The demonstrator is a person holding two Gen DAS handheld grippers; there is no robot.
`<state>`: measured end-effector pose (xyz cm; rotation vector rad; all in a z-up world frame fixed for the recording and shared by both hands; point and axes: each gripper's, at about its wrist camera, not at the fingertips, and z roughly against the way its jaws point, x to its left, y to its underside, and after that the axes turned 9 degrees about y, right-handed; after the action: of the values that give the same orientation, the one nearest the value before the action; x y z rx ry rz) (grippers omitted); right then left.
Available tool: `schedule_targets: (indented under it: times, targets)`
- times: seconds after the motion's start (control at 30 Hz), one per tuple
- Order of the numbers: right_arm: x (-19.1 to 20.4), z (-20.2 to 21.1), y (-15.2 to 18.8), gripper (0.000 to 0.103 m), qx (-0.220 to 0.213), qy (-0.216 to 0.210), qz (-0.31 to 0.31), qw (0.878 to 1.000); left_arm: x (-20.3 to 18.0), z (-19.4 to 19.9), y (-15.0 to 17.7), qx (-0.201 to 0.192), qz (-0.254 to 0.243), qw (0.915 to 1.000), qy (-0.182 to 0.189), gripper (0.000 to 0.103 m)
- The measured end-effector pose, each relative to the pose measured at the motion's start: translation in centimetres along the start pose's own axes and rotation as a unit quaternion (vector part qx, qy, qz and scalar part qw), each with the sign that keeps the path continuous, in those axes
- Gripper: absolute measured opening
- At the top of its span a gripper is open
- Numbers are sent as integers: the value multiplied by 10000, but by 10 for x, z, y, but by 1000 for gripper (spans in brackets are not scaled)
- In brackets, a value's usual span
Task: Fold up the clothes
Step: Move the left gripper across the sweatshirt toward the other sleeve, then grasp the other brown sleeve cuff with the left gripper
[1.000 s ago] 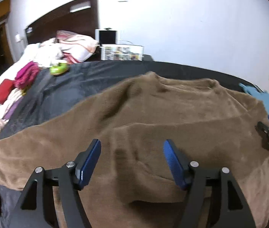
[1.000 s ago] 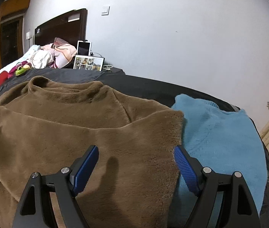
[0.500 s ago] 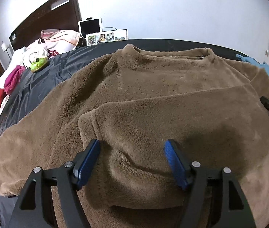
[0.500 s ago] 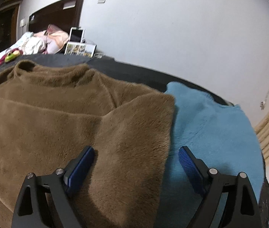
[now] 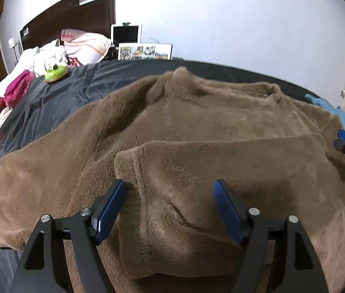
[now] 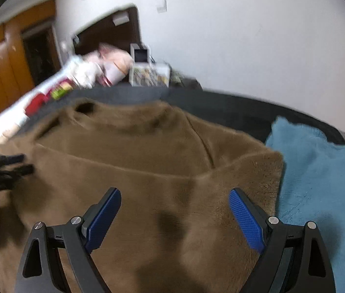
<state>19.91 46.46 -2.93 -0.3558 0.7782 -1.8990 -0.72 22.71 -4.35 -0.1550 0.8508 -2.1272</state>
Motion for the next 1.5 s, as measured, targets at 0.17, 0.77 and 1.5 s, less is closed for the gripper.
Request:
schedule_targets:
  times: [0.17,0.77,1.5]
  targets:
    - [-2,-11,1,92,69,102,0,9999,8,-8,1,118,144,9998,120,81]
    - [49,14,12,92,-46,1009,753,9920,8,-6,2,135,174,9996,159,83]
    - [211,72,24,92,-780,695,1968,9749,80,90,57,-315,979,9944,260,83]
